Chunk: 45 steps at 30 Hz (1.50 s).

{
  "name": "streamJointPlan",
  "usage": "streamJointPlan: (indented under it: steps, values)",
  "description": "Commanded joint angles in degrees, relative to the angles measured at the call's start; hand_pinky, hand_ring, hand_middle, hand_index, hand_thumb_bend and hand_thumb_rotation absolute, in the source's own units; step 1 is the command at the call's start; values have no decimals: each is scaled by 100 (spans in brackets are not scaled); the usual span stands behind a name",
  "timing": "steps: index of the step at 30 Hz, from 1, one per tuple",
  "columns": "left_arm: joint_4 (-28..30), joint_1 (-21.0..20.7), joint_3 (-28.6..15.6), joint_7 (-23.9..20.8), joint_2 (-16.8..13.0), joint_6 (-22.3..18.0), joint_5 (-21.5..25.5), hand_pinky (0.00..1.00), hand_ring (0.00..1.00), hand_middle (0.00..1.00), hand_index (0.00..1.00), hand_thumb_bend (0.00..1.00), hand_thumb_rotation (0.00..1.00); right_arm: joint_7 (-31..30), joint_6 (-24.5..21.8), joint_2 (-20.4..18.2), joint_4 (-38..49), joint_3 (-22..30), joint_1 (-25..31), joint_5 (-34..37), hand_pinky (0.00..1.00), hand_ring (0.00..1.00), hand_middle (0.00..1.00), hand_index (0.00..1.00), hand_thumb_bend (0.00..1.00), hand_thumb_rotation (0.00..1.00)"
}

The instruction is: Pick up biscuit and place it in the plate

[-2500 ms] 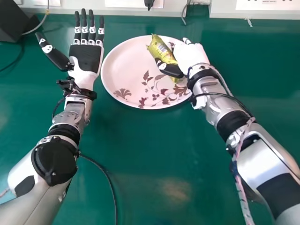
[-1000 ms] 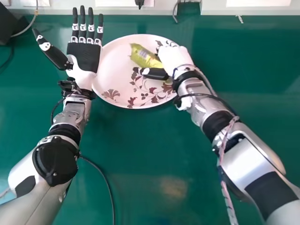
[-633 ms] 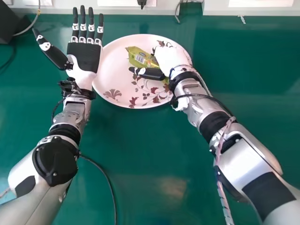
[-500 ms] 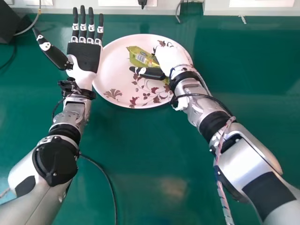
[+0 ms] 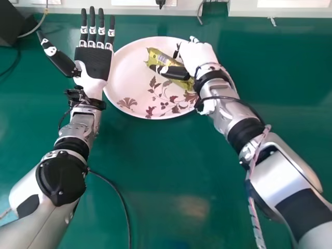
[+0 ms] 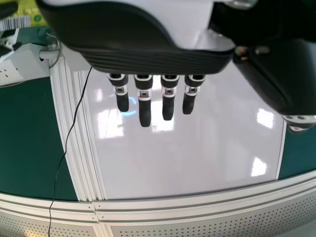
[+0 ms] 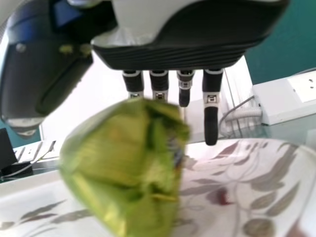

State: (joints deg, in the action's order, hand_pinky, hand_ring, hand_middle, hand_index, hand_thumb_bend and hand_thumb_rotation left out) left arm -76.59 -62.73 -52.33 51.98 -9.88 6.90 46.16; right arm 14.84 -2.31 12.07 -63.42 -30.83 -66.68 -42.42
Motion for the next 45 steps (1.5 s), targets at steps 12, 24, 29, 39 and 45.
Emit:
streamJointPlan:
  steps: [12, 24, 29, 39, 45]
  values:
    - [39, 5, 10, -169, 66, -225, 9, 100, 93, 100, 100, 98, 42, -91, -155, 320, 614, 44, 170, -39, 72, 71, 80, 79, 100, 39]
    - [38, 11, 33, -92, 70, -202, -10, 100, 95, 100, 100, 98, 46, -310, -573, 574, 1468, 146, 428, -118, 73, 72, 82, 90, 100, 38]
    - [40, 9, 38, -84, 66, -205, -14, 100, 95, 100, 100, 99, 46, -362, -699, 737, 2017, 245, 630, -159, 73, 71, 83, 91, 100, 38]
    - [35, 7, 27, -41, 40, -106, 5, 98, 95, 100, 100, 98, 57, -699, -1029, 1113, 3243, 678, 1117, -93, 75, 72, 84, 92, 100, 36]
    - [36, 10, 39, -4, 39, -123, -15, 94, 92, 100, 100, 99, 59, -843, -1063, 1257, 4022, 1153, 1515, 85, 74, 73, 84, 92, 100, 36]
